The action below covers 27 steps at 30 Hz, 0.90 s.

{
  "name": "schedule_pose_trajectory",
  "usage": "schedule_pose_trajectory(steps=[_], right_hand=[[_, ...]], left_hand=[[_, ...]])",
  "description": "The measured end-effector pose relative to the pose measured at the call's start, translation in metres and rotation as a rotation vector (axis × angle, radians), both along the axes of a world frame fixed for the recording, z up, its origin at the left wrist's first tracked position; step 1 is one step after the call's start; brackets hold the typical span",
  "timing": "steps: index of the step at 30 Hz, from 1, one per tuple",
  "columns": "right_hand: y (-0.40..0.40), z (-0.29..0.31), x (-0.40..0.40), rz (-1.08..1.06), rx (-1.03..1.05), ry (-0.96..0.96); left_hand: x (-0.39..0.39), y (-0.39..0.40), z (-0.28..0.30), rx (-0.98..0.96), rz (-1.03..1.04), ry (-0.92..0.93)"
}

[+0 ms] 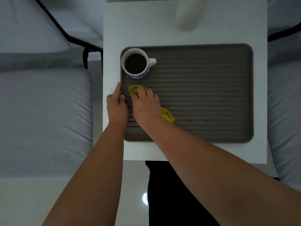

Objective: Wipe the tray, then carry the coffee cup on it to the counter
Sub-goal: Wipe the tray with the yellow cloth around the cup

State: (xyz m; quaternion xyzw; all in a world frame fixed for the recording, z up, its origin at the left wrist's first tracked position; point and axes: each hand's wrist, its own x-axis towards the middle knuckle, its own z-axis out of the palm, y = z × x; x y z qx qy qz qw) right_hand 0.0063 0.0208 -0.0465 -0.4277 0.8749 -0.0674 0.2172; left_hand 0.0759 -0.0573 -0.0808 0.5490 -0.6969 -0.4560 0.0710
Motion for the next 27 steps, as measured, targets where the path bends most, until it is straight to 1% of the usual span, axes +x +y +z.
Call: schedule_pose_trajectory(steps=[3, 6, 8, 10, 13, 17, 20, 24, 25, 27], right_hand=[[0.006, 0.001, -0.012, 0.089, 0.018, 0.032], [0.042, -0.001, -0.037, 0.09, 0.053, 0.038], [0.076, -0.003, -0.054, -0.005, 0.049, 0.05], [0.113, -0.006, -0.068, -0.153, 0.04, 0.093], [0.166, -0.009, -0.091, -0.342, 0.09, 0.129], [0.206, -0.006, -0.117, -0.542, 0.153, 0.189], [0.211, -0.01, -0.122, -0.664, 0.171, 0.171], [0.184, -0.012, -0.111, -0.93, 0.114, 0.102], [0.174, -0.012, -0.105, -0.953, 0.105, 0.082], [0.154, -0.013, -0.091, -0.885, 0.127, 0.065]], left_hand=[[0.001, 0.001, 0.002, -0.001, -0.008, -0.002], [0.0, 0.004, 0.006, -0.023, 0.013, 0.019], [0.0, 0.004, 0.006, -0.026, 0.017, 0.008], [0.0, 0.004, 0.006, -0.016, 0.026, 0.005], [0.0, 0.004, 0.006, -0.019, 0.03, 0.02], [-0.001, 0.005, 0.003, -0.041, 0.029, -0.001], [0.001, 0.005, 0.002, -0.074, 0.011, -0.009], [0.001, 0.004, 0.0, -0.074, 0.003, -0.014], [0.001, 0.004, 0.0, -0.08, -0.001, -0.017], [0.001, 0.004, -0.001, -0.086, 0.001, -0.026]])
